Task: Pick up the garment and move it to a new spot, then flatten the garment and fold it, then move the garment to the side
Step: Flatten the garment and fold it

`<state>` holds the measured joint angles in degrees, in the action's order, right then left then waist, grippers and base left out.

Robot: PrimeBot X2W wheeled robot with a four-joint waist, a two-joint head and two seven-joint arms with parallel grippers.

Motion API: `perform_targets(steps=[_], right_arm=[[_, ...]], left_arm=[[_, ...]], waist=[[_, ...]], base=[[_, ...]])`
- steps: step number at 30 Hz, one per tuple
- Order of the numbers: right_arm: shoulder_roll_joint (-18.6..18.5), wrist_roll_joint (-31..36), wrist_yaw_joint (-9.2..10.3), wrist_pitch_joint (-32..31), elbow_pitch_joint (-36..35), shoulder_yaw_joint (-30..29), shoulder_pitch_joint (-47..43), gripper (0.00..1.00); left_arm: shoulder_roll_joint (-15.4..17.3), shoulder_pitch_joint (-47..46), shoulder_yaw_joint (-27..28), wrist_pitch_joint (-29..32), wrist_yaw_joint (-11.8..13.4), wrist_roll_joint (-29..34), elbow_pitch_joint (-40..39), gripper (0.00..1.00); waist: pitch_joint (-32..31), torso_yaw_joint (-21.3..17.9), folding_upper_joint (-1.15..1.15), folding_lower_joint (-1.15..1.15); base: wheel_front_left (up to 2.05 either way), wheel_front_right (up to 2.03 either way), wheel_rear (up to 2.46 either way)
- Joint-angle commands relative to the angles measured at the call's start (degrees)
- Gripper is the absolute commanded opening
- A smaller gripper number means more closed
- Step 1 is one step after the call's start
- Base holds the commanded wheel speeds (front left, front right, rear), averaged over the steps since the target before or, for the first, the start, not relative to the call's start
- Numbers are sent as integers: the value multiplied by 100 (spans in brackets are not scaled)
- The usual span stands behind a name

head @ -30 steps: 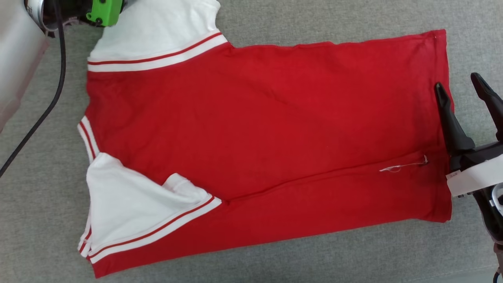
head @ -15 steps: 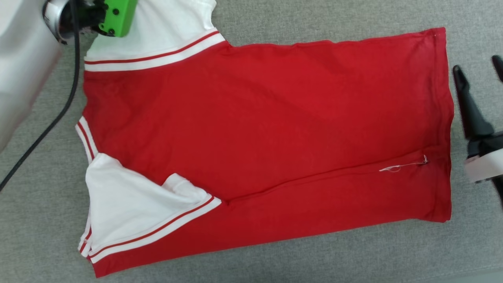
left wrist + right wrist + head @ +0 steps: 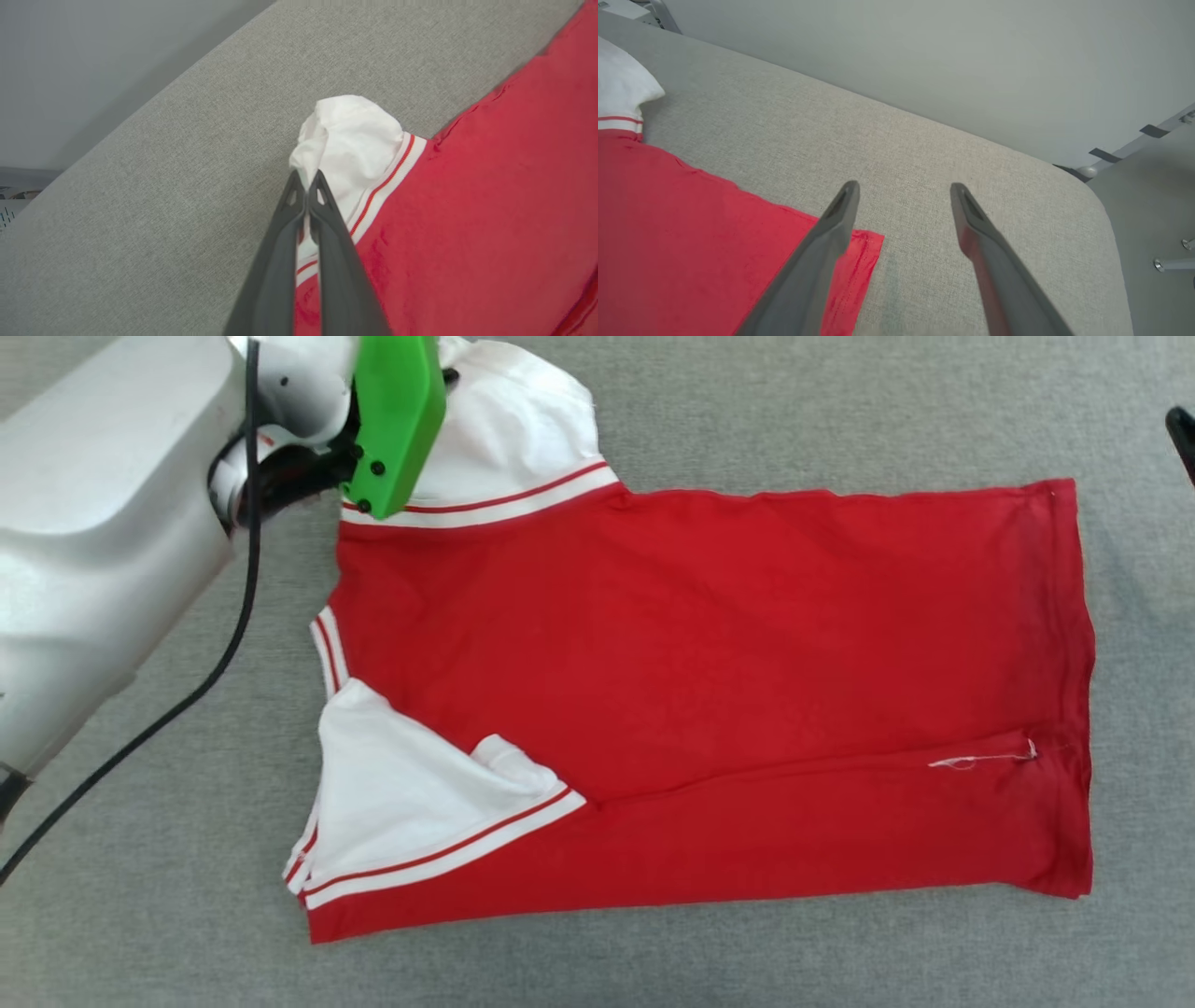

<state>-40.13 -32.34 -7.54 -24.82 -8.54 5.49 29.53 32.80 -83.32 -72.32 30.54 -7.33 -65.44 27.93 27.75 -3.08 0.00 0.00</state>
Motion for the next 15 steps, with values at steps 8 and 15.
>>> perform_targets(steps=[8, 15], right_arm=[[-548, -1058, 5, -2329, 1088, 609, 931, 100], [-288, -1122, 5, -2819, 1966, 987, 1503, 100]], left_arm=[[53, 175, -58, -435, -15, 155, -465, 0], [-40, 149, -72, -683, -15, 267, -579, 0]], waist=[[-153, 487, 0, 0], [128, 660, 0, 0]], base=[[0, 0, 0], [0, 0, 0]])
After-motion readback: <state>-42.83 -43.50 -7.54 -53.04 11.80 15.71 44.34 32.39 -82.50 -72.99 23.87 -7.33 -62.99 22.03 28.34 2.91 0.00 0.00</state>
